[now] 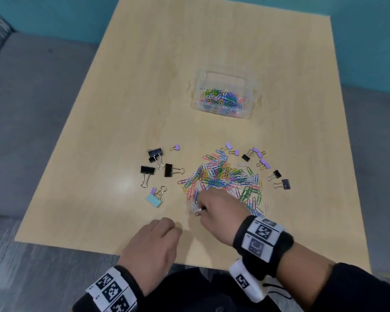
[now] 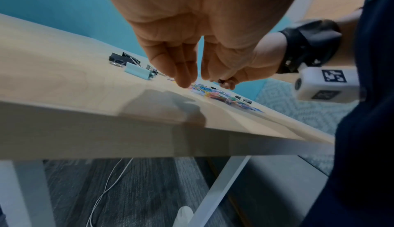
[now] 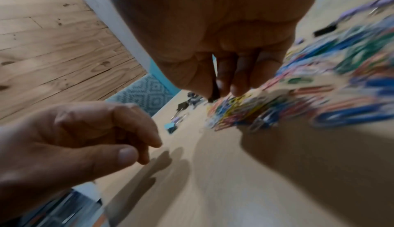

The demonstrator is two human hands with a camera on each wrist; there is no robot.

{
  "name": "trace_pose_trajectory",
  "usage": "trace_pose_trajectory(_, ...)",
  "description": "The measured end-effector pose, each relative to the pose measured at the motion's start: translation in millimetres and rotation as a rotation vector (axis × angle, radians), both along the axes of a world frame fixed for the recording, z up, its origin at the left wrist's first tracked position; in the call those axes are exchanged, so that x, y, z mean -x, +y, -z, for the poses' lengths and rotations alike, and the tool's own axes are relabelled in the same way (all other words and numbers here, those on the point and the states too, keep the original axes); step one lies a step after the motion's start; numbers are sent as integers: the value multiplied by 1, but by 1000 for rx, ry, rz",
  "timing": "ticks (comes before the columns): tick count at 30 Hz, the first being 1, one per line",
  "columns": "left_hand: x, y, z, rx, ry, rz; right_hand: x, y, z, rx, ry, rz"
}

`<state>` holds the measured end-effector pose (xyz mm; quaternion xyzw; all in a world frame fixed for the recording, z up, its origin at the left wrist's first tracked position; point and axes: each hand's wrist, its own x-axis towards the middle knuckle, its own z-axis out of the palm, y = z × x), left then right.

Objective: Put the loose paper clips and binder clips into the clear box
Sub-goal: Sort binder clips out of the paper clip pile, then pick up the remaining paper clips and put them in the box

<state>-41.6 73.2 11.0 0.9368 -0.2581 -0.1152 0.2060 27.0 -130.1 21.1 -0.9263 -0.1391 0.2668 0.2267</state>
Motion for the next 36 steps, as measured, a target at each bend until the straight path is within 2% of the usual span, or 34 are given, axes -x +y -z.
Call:
trace_pose_trajectory(4,3,-15,6,5,14,130,-2,27,10,-86,-68,-51)
trace_pose_trajectory(8,-2,-40,6,-33,15,172,7,5,2,-118,-160,-52)
trace_pose_trajectory(13,-16,-57,7,-121,42,134,45,-71,0,86,-203,-94)
trace_pose_trajectory(16,-23,-67,11,-177,38,177,58,-86,8,233,-231,-141)
trace_pose_trajectory(19,-32,-77,12,-227,21,196,51,-69,14,209,-242,-174)
trace_pose_trajectory(21,-40,-81,10,-186,7,170,43,-56,9,165,-249,-163)
trace_pose_trajectory(24,-61,-84,4,-170,-24,49,36,-58,-3,91,-286,-25)
trace_pose_trajectory(27,-97,-93,3,-162,-54,-35,24,-75,-3,120,-307,101)
trace_pose_trajectory(31,-137,-112,15,-192,-72,58,-10,-76,10,178,-321,44)
trace_pose_trajectory(34,-140,-115,24,-300,-50,128,-20,-67,18,230,-274,11)
trace_pose_trajectory(36,-135,-113,26,-310,-41,160,-15,-65,21,257,-266,14)
